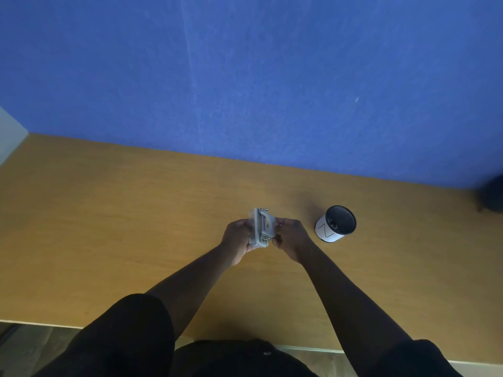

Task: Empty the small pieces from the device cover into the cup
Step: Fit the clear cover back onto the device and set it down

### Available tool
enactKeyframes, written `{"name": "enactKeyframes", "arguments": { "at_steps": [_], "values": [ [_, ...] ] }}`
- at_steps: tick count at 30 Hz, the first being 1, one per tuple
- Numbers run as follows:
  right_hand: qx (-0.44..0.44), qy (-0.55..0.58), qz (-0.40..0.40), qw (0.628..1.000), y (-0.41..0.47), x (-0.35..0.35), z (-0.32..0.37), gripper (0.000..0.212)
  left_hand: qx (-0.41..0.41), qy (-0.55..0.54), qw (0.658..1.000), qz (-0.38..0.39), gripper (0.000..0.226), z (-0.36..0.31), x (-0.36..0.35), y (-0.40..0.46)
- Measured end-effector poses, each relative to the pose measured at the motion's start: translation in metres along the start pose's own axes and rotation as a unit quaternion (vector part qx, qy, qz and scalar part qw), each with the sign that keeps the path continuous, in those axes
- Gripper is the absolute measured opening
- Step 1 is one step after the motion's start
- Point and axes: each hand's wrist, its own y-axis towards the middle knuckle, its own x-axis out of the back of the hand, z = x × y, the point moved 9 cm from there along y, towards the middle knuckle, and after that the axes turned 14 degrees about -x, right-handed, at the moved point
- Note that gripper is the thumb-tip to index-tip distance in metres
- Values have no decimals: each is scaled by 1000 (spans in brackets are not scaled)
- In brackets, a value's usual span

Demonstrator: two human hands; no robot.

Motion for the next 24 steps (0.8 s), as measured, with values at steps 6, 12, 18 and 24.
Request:
{"name": "enactKeyframes", "arguments": {
  "at_steps": [6,12,18,24],
  "values": [
    [29,-46,-38,998,-1,-3,6,23,4,-19,1000,-2,33,-3,-2,-8],
    [75,-130,-105,983,-5,1,17,16,2,-31,1000,-4,30,-10,-2,-14],
    [88,-148,-127,977,-4,0,21,20,14,-60,998,-9,25,-12,-5,-18],
    [104,-146,-142,974,-9,0,26,14,10,-77,997,27,34,-13,-12,-27]
  ]
}}
